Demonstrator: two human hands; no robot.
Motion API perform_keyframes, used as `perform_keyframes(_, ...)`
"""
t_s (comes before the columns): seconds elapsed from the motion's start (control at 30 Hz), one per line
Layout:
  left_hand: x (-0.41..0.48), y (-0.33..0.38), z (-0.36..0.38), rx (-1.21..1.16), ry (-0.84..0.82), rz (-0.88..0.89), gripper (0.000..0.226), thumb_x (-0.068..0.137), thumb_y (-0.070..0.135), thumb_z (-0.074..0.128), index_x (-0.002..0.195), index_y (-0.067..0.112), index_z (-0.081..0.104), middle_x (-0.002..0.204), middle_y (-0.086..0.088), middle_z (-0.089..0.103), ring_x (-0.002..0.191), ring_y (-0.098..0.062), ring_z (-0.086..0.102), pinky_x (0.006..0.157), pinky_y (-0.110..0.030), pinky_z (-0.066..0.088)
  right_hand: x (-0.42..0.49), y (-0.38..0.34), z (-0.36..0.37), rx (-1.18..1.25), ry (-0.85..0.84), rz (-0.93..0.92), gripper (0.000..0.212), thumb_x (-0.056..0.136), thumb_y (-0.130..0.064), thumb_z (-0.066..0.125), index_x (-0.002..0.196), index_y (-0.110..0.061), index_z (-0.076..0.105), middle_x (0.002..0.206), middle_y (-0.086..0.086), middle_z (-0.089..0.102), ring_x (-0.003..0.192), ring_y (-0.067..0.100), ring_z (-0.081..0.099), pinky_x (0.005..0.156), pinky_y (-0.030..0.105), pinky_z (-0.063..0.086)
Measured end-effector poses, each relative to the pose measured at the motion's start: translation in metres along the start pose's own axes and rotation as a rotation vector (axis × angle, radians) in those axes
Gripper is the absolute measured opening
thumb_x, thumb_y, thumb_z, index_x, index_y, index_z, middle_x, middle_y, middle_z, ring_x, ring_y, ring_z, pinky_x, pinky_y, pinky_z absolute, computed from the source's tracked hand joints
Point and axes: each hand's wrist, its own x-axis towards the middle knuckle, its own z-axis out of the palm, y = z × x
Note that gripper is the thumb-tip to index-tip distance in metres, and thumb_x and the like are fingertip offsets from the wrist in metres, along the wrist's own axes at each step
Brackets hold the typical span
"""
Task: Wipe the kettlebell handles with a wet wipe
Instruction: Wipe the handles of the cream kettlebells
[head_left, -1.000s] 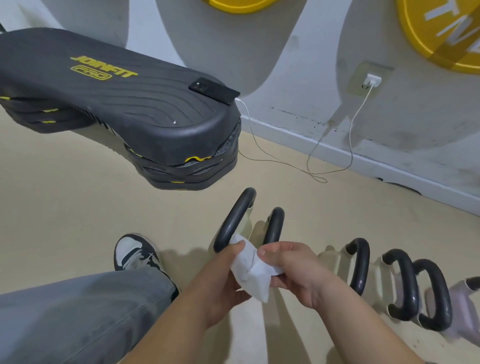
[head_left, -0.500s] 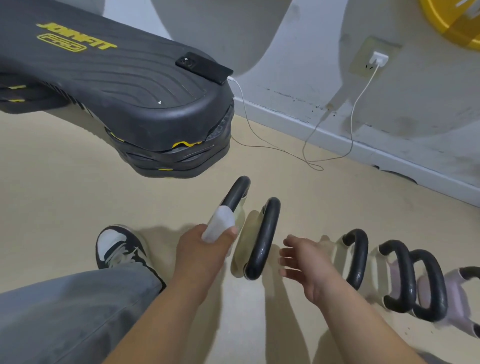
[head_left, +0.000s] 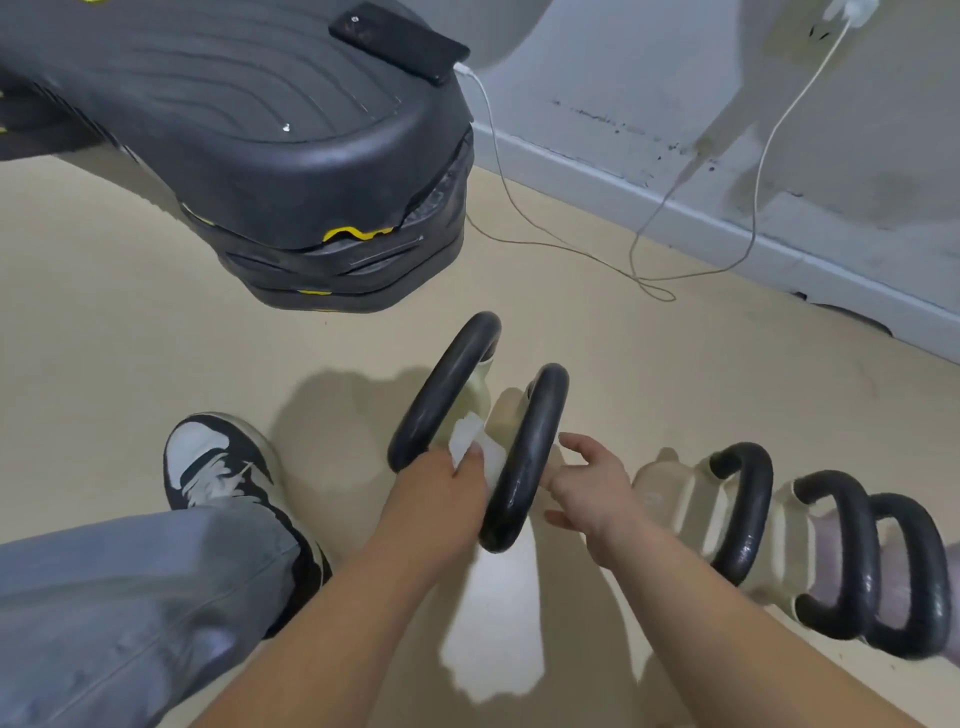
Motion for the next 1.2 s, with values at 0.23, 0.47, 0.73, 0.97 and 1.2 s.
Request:
perform_keyframes(0.23, 0.004, -0.021, -0.004, 0.2, 0.083, 0.095, 0.038, 0.096, 0.026, 0.051, 0.058, 0.019, 0.051, 0.058, 0.006, 0.053, 0.056, -0.012, 0.05, 0.05, -0.021, 0.033, 0.02, 0.005, 0.004, -0.056, -0.012, 0.041, 0.051, 0.081, 0.002, 0.074, 0.124, -0.021, 0.059, 0.082, 0.018, 0.071, 0.069, 0.027, 0.06, 0.064, 0.038, 0.055)
perform_keyframes(0.47, 0.002, -0.026, 0.006, 0.127, 0.131, 0.054, 0.035, 0.098, 0.049, 0.052, 0.084, 0.017, 0.056, 0.074, 0.007, 0.059, 0.065, -0.002, 0.053, 0.054, -0.015, 0.036, 0.025, 0.006, 0.015, -0.126, 0.024, 0.037, 0.047, 0.08, -0.008, 0.076, 0.121, -0.025, 0.06, 0.1, 0.018, 0.08, 0.092, 0.037, 0.078, 0.076, 0.051, 0.066)
perform_keyframes(0.73, -0.003, -0.013, 0.009, 0.123, -0.055, 0.062, 0.024, 0.103, 0.026, 0.04, 0.087, 0.021, 0.057, 0.075, 0.007, 0.057, 0.059, -0.008, 0.05, 0.046, -0.016, 0.034, 0.021, 0.012, 0.015, -0.143, 0.015, 0.022, 0.055, 0.076, -0.012, 0.075, 0.126, -0.031, 0.06, 0.101, 0.014, 0.079, 0.095, 0.034, 0.077, 0.077, 0.05, 0.066)
perform_keyframes(0.97, -0.012, -0.01, 0.004, 0.273, 0.19, 0.174, 0.028, 0.092, 0.027, 0.048, 0.065, 0.02, 0.049, 0.059, 0.005, 0.055, 0.053, -0.009, 0.051, 0.047, -0.02, 0.031, 0.022, 0.01, 0.016, -0.128, 0.003, 0.0, 0.055, 0.082, -0.015, 0.076, 0.131, -0.027, 0.056, 0.107, 0.013, 0.074, 0.074, 0.023, 0.064, 0.07, 0.045, 0.065)
perform_keyframes(1.2, -0.01, 0.006, 0.005, 0.477, 0.241, 0.216, 0.049, 0.103, 0.05, 0.036, 0.065, 0.02, 0.046, 0.068, 0.001, 0.054, 0.061, -0.015, 0.053, 0.056, -0.028, 0.036, 0.019, 0.004, 0.014, -0.144, -0.002, -0.017, 0.05, 0.085, -0.02, 0.077, 0.129, -0.027, 0.055, 0.101, 0.013, 0.075, 0.072, 0.022, 0.061, 0.078, 0.055, 0.061)
